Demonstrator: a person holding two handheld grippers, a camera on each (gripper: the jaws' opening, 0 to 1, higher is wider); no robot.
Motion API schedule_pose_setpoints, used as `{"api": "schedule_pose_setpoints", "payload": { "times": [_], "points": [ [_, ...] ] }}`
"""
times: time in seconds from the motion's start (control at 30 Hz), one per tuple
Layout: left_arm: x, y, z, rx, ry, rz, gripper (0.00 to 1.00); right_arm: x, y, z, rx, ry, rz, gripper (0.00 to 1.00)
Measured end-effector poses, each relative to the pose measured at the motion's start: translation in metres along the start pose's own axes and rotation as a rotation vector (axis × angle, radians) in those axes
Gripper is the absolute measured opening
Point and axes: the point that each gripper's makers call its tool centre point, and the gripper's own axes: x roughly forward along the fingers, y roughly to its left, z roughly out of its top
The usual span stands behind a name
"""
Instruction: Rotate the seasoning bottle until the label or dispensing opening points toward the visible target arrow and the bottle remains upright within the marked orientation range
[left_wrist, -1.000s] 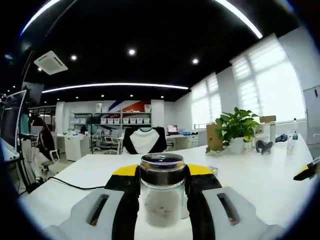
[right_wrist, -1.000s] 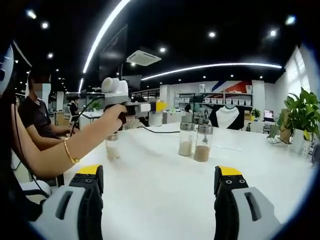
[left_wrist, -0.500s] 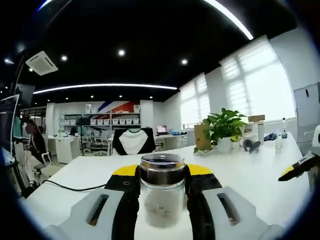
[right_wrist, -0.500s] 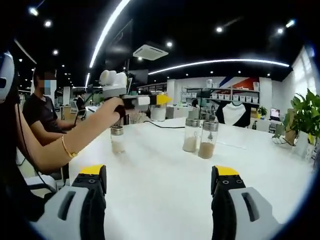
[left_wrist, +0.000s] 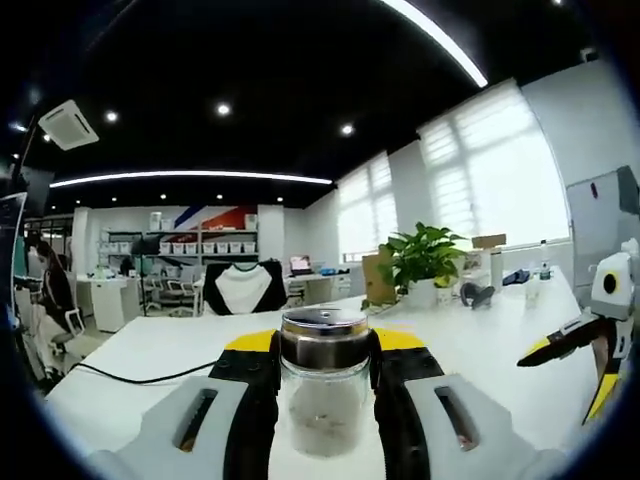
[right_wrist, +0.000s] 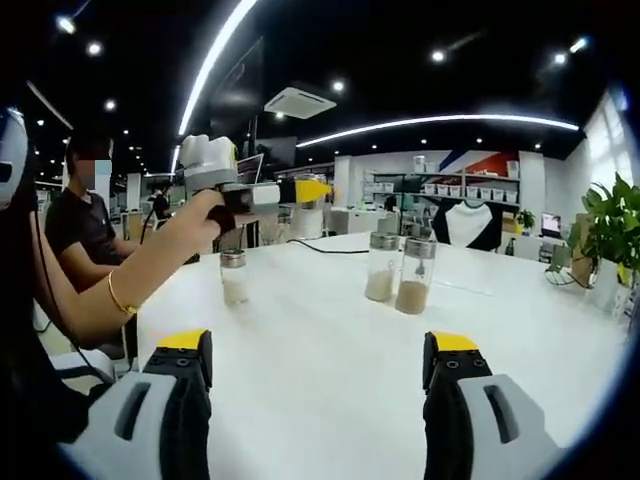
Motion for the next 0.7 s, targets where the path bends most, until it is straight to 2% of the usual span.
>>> {"api": "schedule_pose_setpoints", "payload": {
  "times": [0.13,0.33,0.53,0.7],
  "points": [
    [-0.005,-0.009,0.002,0.007,-0.005,-0.024,0.36,0.001,0.001,-0.001,0.004,0.000,0.002,0.87],
    [-0.012,-0.014,-0.002,0.004,-0.004,-0.019,0.36,0.000,0.004,0.002,-0.019,-0.019,0.004,0.85],
    [-0.016,-0.026,-0.015,0.003,0.046,-0.062,0.36,0.005,0.004,0.001,0.009,-0.022,0.019,0.83],
    [-0.019,-0.036,-0.019,-0.009,0.053,-0.110,0.36,0.009,0.011,0.001,0.014,-0.030,0.048,0.77]
  ]
}}
